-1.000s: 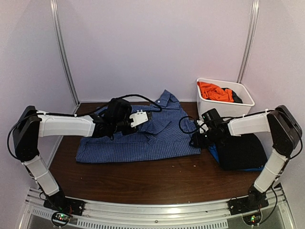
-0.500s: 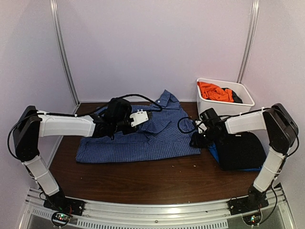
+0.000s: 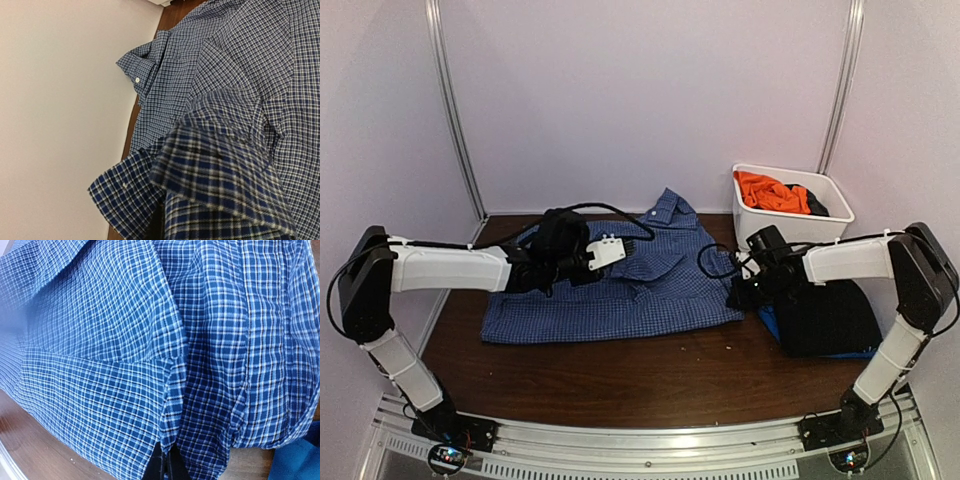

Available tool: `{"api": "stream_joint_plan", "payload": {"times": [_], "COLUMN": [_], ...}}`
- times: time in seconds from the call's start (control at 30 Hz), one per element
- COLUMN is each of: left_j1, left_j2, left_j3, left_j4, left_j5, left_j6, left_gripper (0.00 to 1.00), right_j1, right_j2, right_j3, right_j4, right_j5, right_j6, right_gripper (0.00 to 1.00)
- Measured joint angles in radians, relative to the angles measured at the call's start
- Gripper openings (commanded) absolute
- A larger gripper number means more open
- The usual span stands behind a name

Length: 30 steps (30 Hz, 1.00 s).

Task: Fold and stack the mixed laundry pile
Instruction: Adjust the 1/3-folded shirt at the center of the board.

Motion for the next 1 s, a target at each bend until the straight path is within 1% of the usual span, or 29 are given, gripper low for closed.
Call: {"api": "stream_joint_plan", "payload": {"times": [0.3, 0.5, 0.6, 0.7, 0.87, 0.9, 0.93, 0.97, 1.0], "left_j1": [0.000, 0.013, 0.040, 0.082, 0.148, 0.160, 0.171, 0.185, 0.200], "left_j2": [-0.106, -0.148, -0.159, -0.206, -0.288, -0.290, -0.290, -0.290, -0.290], "left_j3": [-0.151, -0.269, -0.274, -0.274, -0.264, -0.256, -0.249, -0.244, -0.238], "left_j4": [-0.017, -0.045, -0.089, -0.130, -0.183, -0.201, -0.216, -0.235, -0.259], "left_j5": [-0.001, -0.066, -0.093, -0.097, -0.092, -0.092, -0.092, -0.092, -0.092], "left_j6": [0.062, 0.085, 0.073, 0.048, 0.012, 0.005, -0.002, -0.012, -0.021], "left_gripper": [0.00, 0.00, 0.00, 0.00, 0.04, 0.06, 0.09, 0.19, 0.35], "right_j1": [0.000, -0.002, -0.002, -0.002, -0.002, -0.002, -0.002, -0.002, -0.002], "right_j2": [-0.013, -0.014, -0.015, -0.016, -0.021, -0.024, -0.027, -0.032, -0.037], "right_j3": [-0.107, -0.131, -0.139, -0.143, -0.154, -0.158, -0.162, -0.165, -0.169], "right_j4": [0.014, 0.067, 0.089, 0.099, 0.114, 0.114, 0.115, 0.113, 0.110], "right_j5": [0.000, -0.010, -0.014, -0.016, -0.021, -0.025, -0.029, -0.034, -0.038], "right_j6": [0.002, 0.008, 0.010, 0.011, 0.011, 0.010, 0.010, 0.010, 0.008], "right_gripper": [0.00, 0.00, 0.00, 0.00, 0.00, 0.00, 0.03, 0.08, 0.16]}}
